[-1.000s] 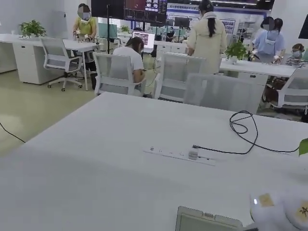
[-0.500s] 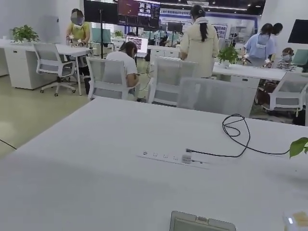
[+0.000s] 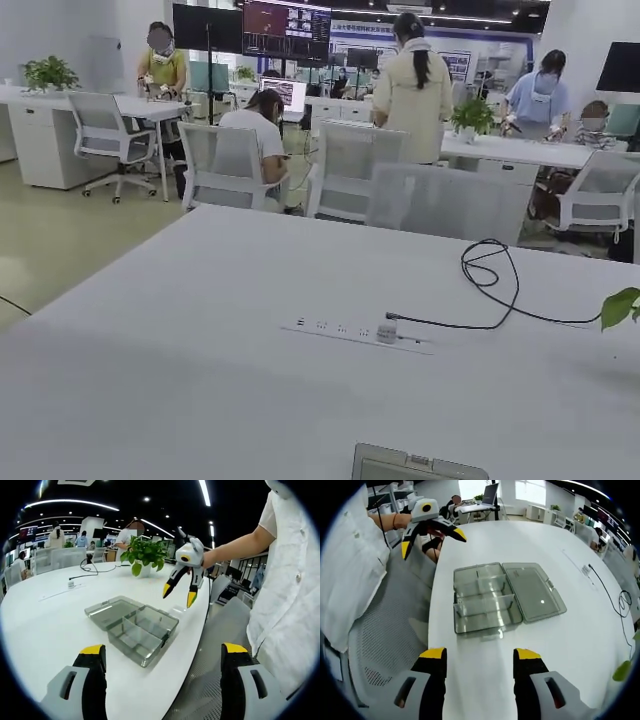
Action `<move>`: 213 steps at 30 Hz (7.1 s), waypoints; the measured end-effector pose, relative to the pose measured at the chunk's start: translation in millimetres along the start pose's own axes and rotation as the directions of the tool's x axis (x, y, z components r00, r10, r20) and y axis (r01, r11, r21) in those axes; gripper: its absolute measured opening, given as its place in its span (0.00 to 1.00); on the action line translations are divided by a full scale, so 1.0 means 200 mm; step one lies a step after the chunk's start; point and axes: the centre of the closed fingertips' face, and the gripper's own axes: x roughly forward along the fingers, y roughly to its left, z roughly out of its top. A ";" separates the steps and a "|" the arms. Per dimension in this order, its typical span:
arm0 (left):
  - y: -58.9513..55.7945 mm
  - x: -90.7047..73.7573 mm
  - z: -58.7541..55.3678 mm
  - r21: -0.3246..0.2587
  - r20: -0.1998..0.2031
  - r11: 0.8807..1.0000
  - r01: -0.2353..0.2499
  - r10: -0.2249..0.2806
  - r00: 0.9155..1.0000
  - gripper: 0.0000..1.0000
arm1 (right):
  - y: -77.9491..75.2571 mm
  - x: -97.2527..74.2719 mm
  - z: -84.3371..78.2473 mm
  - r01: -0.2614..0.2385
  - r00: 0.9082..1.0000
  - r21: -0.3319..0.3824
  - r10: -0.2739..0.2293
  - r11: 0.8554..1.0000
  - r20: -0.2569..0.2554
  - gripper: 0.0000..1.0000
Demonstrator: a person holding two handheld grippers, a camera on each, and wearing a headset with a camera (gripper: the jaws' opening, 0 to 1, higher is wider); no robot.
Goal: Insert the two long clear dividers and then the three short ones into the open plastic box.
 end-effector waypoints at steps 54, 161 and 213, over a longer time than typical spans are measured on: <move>0.02 -0.01 -0.02 -0.017 -0.008 1.000 -0.005 0.005 1.000 0.96 | -0.07 0.14 -0.43 -0.029 0.945 -0.239 -0.050 0.971 -0.322 0.33; -0.23 0.39 0.52 -0.636 0.192 0.740 0.217 -0.121 0.974 0.03 | 0.27 -0.27 0.70 0.276 0.959 -0.403 -0.279 0.873 0.052 0.33; -0.27 0.35 0.55 -0.352 0.169 0.912 0.209 -0.158 0.973 0.00 | 0.26 -0.45 0.80 0.125 0.975 -0.174 -0.089 0.977 0.204 0.37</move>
